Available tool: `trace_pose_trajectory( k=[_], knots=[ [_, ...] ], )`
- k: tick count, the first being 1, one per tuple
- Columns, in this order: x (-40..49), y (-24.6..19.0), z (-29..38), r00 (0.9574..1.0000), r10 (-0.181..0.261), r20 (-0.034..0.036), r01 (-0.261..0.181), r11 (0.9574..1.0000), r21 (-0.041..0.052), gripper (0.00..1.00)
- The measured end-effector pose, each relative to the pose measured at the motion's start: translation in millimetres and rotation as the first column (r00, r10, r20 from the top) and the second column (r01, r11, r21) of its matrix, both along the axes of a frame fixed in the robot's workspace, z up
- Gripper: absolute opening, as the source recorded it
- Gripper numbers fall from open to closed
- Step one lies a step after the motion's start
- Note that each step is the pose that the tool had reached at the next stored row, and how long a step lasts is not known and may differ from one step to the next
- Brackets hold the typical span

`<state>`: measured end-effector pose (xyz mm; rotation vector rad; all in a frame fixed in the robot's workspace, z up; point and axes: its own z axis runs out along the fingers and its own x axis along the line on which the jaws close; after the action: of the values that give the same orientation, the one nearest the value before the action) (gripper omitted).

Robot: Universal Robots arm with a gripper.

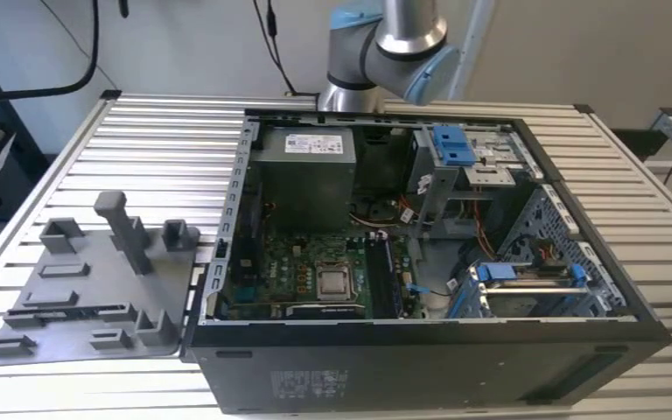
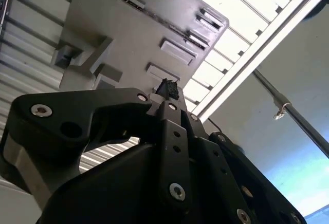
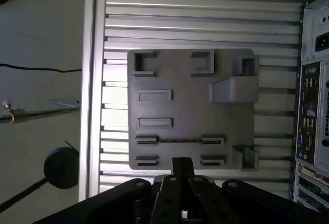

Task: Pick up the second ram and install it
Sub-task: 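Pick up the second ram and move it above second insertion slot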

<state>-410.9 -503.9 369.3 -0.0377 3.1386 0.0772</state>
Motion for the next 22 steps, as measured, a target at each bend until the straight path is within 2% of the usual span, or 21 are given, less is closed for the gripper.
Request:
trace_pose_trajectory(
  k=[6,10,13,18,22],
  knots=[
    [0.0,0.0,-0.1,0.9999,0.011,0.0001,-0.011,0.9999,0.0001,0.11],
    [0.0,0.2,0.0,0.9985,0.055,0.0000,-0.055,0.9985,0.0000,0.11],
    [0.0,0.3,0.0,0.9949,0.101,0.0001,-0.101,0.9949,0.0000,0.11],
    [0.0,0.5,0.0,0.9829,0.184,0.0000,-0.184,0.9829,-0.0002,0.11],
    [0.0,0.5,0.0,0.9671,0.255,0.0000,-0.255,0.9671,-0.0002,0.11]
  ],
)
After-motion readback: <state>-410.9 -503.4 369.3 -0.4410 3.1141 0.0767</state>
